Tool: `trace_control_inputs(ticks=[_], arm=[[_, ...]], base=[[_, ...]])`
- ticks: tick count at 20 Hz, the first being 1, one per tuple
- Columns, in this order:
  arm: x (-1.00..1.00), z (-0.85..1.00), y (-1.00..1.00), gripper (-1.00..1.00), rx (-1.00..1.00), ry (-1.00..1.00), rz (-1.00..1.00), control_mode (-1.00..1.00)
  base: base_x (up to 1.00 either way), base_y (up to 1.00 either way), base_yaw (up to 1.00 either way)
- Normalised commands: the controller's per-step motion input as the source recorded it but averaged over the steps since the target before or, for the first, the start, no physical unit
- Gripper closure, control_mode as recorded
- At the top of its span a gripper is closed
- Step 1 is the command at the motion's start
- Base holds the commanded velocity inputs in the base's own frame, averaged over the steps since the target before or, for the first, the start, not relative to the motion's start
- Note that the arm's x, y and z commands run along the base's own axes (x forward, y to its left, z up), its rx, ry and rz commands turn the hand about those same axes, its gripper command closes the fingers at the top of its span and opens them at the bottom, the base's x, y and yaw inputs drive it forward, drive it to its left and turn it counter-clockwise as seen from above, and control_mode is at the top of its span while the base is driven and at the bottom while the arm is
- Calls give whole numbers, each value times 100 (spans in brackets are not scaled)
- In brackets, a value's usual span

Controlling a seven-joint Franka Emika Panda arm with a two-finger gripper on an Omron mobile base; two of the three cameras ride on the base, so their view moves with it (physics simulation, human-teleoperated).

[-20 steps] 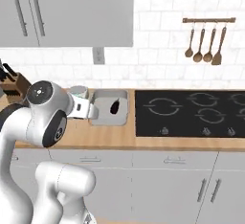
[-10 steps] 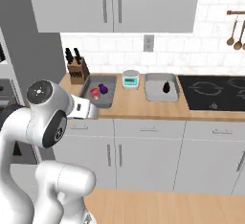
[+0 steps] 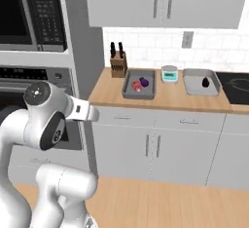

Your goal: Place one eggplant and one steak in each tupperware on the nearby counter, to pack two identical lunches.

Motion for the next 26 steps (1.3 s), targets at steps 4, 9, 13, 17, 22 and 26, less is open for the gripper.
trace_control_inputs(ticks=[4,9,13,17,22,26], arm=[[0,0,0,-100,0,0,0,100],[0,0,0,-100,0,0,0,100],[0,0,0,-100,0,0,0,100],[0,0,0,-100,0,0,0,100],[0,0,0,-100,0,0,0,100],[0,0,0,-100,0,0,0,100]], base=[[-100,100,6],[-71,100,20],[-4,100,51],[0,100,53],[0,100,48],[0,100,46]])
